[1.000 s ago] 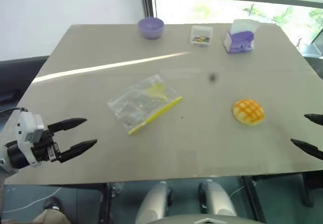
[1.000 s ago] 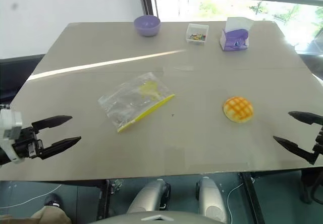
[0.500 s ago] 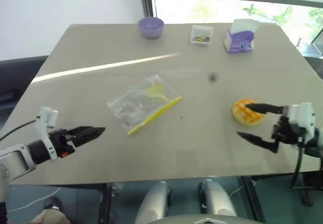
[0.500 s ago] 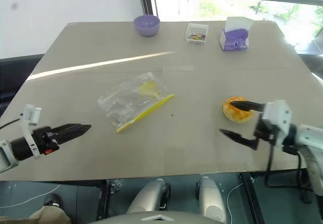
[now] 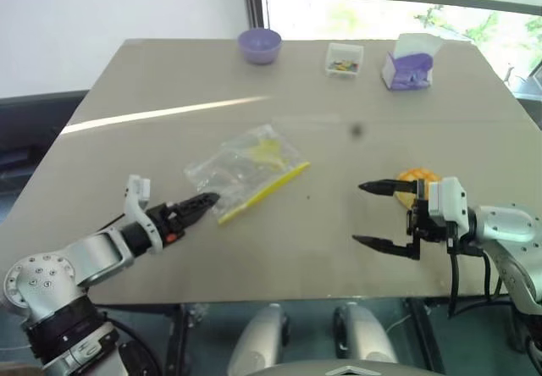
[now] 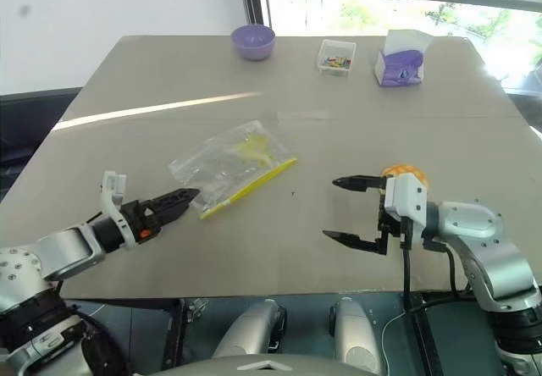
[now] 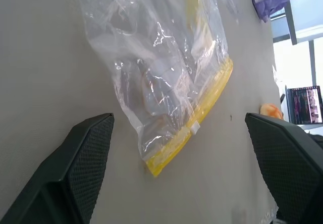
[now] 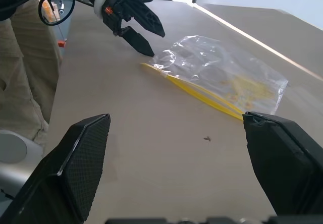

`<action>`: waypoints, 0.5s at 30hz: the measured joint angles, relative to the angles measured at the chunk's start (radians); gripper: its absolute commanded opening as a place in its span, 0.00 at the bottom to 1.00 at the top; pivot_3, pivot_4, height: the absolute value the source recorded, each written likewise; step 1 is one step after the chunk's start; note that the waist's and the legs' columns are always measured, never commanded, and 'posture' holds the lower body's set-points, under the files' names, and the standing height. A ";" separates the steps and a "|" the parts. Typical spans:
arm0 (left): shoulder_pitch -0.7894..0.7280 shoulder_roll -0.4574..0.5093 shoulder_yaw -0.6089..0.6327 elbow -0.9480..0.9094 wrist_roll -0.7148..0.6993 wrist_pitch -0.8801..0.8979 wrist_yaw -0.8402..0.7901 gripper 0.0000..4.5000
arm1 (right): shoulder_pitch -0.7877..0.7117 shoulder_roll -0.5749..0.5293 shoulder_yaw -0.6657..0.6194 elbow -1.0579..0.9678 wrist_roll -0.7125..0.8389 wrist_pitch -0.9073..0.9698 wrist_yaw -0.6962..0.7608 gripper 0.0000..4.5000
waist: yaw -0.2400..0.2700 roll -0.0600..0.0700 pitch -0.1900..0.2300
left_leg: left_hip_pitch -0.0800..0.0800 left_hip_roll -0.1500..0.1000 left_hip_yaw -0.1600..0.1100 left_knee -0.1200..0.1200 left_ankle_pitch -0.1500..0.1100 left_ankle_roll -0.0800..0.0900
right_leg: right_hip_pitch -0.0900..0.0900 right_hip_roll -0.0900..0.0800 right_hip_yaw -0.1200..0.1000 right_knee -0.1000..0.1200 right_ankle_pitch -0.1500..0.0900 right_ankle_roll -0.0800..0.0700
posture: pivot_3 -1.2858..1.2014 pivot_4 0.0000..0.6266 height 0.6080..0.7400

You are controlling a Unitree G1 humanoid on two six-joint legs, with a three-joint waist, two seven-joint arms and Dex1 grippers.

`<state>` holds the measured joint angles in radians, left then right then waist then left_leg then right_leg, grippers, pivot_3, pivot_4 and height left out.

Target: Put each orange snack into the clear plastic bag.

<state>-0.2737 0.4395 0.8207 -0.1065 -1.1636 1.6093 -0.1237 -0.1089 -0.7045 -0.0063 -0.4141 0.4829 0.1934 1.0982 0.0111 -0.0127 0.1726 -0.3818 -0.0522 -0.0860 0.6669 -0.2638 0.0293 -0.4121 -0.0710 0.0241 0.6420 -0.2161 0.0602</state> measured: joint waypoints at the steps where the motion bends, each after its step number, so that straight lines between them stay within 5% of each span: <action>1: -0.007 -0.007 0.003 0.000 -0.011 0.000 0.028 0.98 | 0.001 0.000 0.000 0.000 0.000 0.000 -0.002 1.00 | 0.000 0.000 0.000 | 0.000 0.000 0.000 0.000 0.000 0.000 | 0.000 0.000 0.000 0.000 0.000 0.000 | 0.52 0.24 1.00; 15: -0.196 -0.150 0.054 0.134 -0.044 -0.015 0.328 0.93 | 0.033 0.000 -0.003 -0.010 -0.010 -0.003 -0.041 1.00 | 0.010 0.006 -0.008 | 0.002 -0.004 -0.001 0.001 0.002 -0.002 | 0.002 0.001 -0.002 0.001 0.000 0.000 | 0.52 0.24 1.00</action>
<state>-0.4699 0.2893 0.8752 0.0278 -1.2073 1.5942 0.2038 -0.0755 -0.7041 -0.0090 -0.4241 0.4728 0.1908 1.0575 0.0207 -0.0070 0.1646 -0.3802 -0.0565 -0.0875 0.6678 -0.2620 0.0270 -0.4098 -0.0702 0.0222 0.6429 -0.2161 0.0606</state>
